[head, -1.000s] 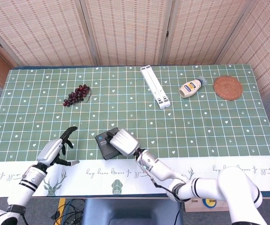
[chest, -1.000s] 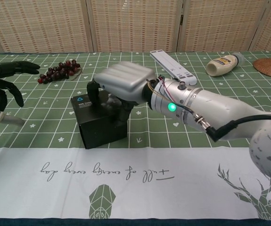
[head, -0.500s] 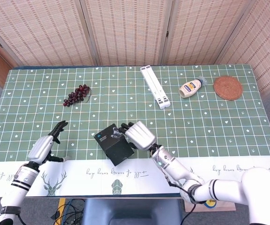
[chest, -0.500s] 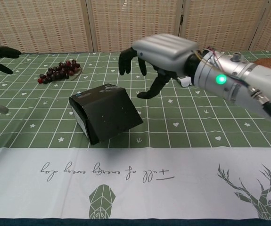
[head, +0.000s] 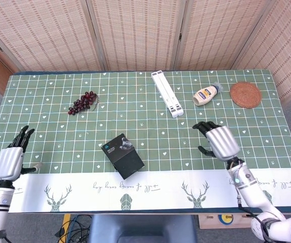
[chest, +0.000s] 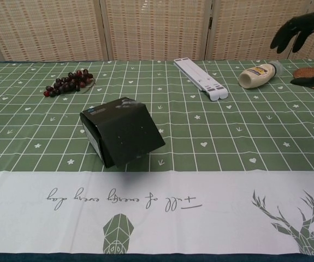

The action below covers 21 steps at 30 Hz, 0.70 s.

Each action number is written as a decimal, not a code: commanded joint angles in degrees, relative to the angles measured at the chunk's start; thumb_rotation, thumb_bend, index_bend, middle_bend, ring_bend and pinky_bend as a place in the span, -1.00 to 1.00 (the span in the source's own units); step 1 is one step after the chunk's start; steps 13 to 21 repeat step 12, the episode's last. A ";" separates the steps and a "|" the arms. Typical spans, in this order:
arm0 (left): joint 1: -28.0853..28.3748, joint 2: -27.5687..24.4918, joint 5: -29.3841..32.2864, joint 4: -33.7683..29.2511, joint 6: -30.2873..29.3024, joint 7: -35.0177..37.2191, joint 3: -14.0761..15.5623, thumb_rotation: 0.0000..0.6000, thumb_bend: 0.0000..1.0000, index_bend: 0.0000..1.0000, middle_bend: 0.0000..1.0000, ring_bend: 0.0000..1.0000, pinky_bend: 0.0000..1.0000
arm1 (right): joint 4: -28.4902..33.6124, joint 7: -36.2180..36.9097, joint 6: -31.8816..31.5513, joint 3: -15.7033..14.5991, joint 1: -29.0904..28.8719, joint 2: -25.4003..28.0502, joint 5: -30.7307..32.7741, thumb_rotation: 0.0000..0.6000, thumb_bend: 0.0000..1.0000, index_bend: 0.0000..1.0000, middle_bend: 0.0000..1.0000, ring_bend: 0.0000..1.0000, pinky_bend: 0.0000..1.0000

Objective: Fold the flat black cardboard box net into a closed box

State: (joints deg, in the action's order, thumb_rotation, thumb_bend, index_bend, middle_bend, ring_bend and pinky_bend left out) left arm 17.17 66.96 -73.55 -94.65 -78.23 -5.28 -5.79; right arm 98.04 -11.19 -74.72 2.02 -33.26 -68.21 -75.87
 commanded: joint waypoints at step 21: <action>-8.71 0.58 -3.99 -2.27 -10.84 -6.88 4.07 1.00 -0.78 -0.82 -0.97 -0.76 -0.38 | -3.11 12.94 -13.03 -5.50 19.09 4.39 -2.41 1.00 -0.49 -0.50 -0.40 -0.36 0.12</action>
